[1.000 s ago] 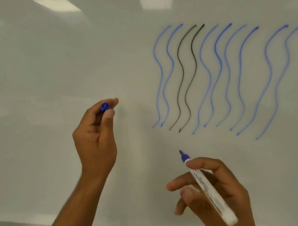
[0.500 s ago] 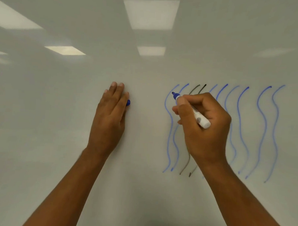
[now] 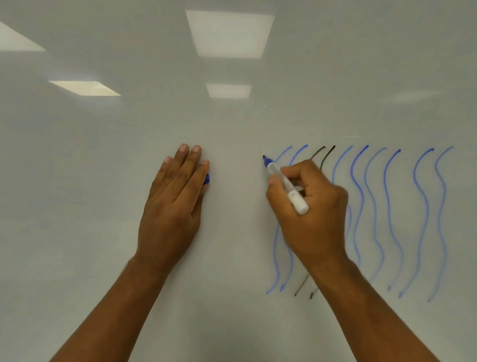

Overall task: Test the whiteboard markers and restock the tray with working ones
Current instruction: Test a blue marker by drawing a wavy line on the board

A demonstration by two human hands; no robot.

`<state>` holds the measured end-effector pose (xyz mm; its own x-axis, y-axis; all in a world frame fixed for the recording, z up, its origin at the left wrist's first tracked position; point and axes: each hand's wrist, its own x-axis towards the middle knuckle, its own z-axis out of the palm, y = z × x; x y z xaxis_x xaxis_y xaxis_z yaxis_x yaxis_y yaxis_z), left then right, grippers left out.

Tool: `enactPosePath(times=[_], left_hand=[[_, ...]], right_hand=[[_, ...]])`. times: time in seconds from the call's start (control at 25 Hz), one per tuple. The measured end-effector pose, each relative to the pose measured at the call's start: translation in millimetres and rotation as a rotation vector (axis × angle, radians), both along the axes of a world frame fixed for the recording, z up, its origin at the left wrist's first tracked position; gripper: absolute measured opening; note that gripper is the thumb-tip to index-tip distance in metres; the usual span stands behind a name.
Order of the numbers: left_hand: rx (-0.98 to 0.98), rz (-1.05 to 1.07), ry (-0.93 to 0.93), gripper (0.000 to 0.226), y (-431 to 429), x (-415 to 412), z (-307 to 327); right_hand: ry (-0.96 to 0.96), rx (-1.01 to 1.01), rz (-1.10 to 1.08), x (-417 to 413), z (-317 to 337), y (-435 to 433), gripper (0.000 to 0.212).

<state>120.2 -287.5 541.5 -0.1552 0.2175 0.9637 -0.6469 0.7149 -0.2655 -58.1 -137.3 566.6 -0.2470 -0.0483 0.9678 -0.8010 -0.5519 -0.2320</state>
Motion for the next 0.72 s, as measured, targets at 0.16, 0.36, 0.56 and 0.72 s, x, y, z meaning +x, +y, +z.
enactPosePath(times=[0.16, 0.36, 0.56, 0.72], left_hand=[[-0.007, 0.007, 0.003, 0.039, 0, 0, 0], [-0.027, 0.025, 0.016, 0.038, -2, 0, 0], [-0.017, 0.012, 0.023, 0.036, -3, 0, 1], [-0.023, 0.01, 0.028, 0.037, -1, -1, 0]], right_hand=[[0.06, 0.109, -0.068, 0, -58, 12, 0.015], [0.0, 0.261, -0.199, 13, -153, 23, 0.009], [-0.005, 0.353, -0.151, 22, -169, 23, 0.016], [-0.254, 0.321, 0.131, 16, -130, 32, 0.011]])
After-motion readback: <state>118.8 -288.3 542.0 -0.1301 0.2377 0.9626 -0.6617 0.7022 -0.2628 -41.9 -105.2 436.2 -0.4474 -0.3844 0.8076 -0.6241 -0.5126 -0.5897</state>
